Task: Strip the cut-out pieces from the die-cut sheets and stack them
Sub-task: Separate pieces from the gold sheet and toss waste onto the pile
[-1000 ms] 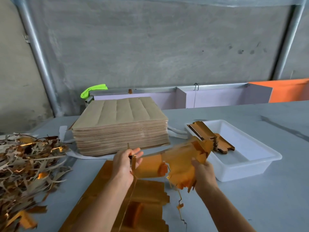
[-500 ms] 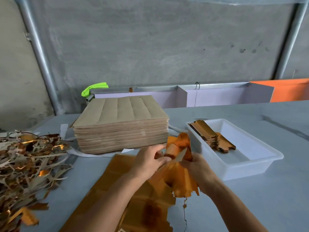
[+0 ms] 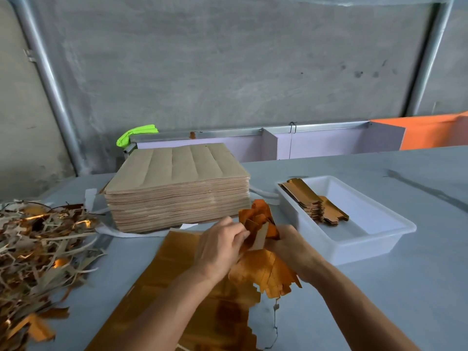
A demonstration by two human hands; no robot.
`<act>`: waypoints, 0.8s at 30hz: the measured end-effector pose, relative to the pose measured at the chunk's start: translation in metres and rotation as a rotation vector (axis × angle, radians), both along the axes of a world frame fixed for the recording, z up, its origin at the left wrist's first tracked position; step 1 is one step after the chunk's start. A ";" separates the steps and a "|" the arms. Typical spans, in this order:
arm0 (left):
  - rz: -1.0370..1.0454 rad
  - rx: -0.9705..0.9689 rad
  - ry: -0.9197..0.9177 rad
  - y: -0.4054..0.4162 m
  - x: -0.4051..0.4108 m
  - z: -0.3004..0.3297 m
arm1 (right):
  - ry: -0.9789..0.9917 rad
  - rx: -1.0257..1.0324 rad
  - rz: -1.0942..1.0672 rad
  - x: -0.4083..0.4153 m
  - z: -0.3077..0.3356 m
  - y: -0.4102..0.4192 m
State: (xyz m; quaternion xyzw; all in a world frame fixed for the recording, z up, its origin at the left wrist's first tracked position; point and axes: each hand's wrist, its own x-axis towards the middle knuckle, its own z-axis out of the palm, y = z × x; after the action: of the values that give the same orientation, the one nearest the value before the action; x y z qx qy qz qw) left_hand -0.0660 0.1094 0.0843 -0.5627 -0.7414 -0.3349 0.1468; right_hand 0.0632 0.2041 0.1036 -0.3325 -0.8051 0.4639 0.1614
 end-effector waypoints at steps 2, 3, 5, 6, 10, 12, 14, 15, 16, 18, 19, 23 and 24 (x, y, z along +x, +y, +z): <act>-0.117 0.004 -0.094 -0.003 0.000 0.002 | -0.013 0.011 -0.012 0.002 0.002 0.001; -0.176 -0.040 -0.119 -0.005 0.001 0.002 | 0.001 0.000 -0.020 0.003 0.003 0.002; -0.224 -0.161 -0.043 -0.007 0.002 -0.004 | 0.039 -0.044 -0.017 0.005 0.005 0.002; -0.220 -0.185 -0.004 -0.006 0.003 -0.008 | 0.041 -0.055 -0.004 0.005 0.006 0.001; -0.080 -0.008 -0.137 0.000 -0.001 -0.011 | -0.025 -0.054 -0.012 0.004 0.002 0.001; 0.146 0.043 -0.304 0.000 -0.016 -0.007 | -0.027 -0.098 -0.113 0.009 -0.002 0.008; 0.355 0.058 -0.413 -0.006 -0.035 -0.005 | 0.070 -0.292 -0.246 0.017 -0.005 0.014; 0.384 0.044 -0.435 -0.010 -0.042 -0.005 | 0.124 -0.405 -0.297 0.021 -0.007 0.016; 0.354 0.019 -0.460 -0.012 -0.045 -0.006 | 0.169 -0.480 -0.310 0.023 -0.008 0.016; 0.180 -0.068 -0.542 -0.014 -0.038 -0.006 | 0.203 -0.548 -0.258 0.021 -0.012 0.013; 0.085 -0.129 -0.581 -0.014 -0.031 -0.007 | 0.224 -0.580 -0.225 0.017 -0.013 0.009; -0.047 -0.244 -0.526 -0.011 -0.010 -0.011 | 0.395 -0.690 -0.206 0.002 -0.016 0.000; -0.048 -0.223 -0.546 -0.011 -0.007 -0.010 | 0.447 -0.718 -0.226 0.000 -0.017 -0.001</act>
State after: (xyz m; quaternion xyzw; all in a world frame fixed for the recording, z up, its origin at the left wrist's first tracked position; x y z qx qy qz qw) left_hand -0.0734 0.0983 0.0739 -0.4817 -0.7723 -0.3936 -0.1287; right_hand 0.0631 0.2032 0.0867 -0.3450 -0.4965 0.7544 0.2557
